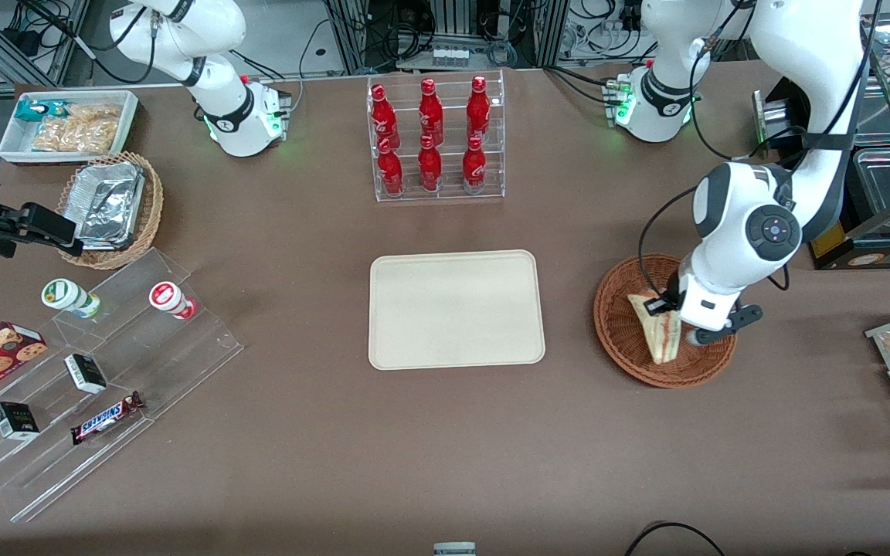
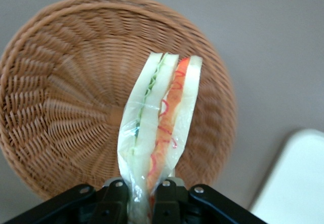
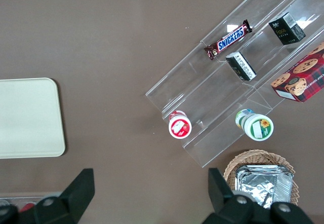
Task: Place sandwich from basket to tray
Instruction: 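Lift the sandwich and carry it over the cream tray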
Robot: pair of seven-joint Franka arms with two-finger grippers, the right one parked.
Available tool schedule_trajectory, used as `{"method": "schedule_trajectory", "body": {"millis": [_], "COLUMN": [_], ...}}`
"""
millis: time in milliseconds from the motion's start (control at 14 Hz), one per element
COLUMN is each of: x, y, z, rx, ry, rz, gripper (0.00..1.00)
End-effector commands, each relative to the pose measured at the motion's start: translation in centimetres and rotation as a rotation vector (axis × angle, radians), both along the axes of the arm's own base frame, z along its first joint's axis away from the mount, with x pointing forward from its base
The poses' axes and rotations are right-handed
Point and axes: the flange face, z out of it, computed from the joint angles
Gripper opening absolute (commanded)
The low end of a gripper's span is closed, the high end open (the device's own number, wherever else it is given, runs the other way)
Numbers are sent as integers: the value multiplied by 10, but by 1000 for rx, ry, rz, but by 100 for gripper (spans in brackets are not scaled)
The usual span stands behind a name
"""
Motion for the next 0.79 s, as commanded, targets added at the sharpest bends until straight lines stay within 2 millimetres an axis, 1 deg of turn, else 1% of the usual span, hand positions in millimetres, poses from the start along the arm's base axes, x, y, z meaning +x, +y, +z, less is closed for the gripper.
{"method": "schedule_trajectory", "body": {"millis": [0,71,143,214,357,500,714], "x": [7,-1,-14,-20,-23,-35,-49], "y": [-79,-117,-155,-184,-231,-272,-324], "z": [0,-9,-17,-20,-28,-41,-51], "rx": [4,9,17,27,29,35,51], "ry": [73,81,86,79,70,68,41], "rz": [-165,-214,-230,-208,-188,-184,-157], "gripper": [7,6,6,6,6,5,3]}}
